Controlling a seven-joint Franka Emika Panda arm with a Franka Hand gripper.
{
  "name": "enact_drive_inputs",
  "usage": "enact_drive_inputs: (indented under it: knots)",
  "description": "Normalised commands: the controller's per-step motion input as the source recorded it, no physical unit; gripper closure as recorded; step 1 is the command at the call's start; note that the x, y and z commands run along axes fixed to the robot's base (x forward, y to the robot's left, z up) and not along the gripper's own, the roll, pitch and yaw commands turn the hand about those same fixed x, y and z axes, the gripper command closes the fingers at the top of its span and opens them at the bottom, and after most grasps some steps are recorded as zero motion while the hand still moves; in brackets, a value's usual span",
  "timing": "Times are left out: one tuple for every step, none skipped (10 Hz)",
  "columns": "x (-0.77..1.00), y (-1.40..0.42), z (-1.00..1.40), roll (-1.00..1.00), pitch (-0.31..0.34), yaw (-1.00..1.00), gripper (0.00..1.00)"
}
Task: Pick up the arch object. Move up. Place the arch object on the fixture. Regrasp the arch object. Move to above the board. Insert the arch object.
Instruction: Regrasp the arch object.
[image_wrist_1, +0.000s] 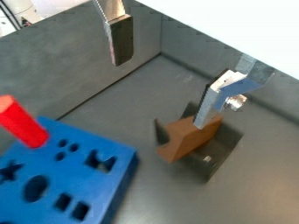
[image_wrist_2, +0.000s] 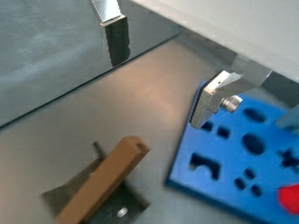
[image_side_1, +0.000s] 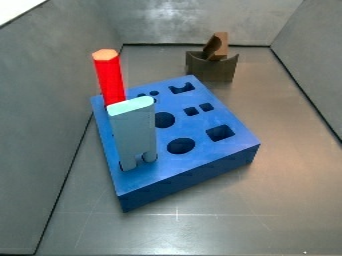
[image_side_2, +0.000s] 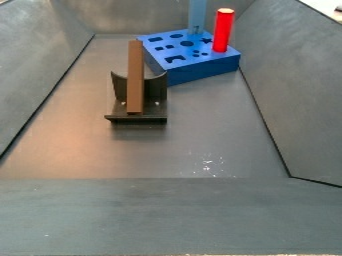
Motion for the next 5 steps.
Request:
enact_drive_inputs:
  knots:
    - [0.01, -0.02, 0.0, 1.0, 0.019, 0.02, 0.0]
    - [0.01, -0.02, 0.0, 1.0, 0.027, 0.02, 0.0]
    - [0.03, -0.02, 0.0, 1.0, 0.035, 0.03, 0.0]
    - [0.04, -0.03, -0.01, 1.0, 0.044, 0.03, 0.0]
    - [0.05, -0.03, -0.01, 1.0, 0.05, 0.03, 0.0]
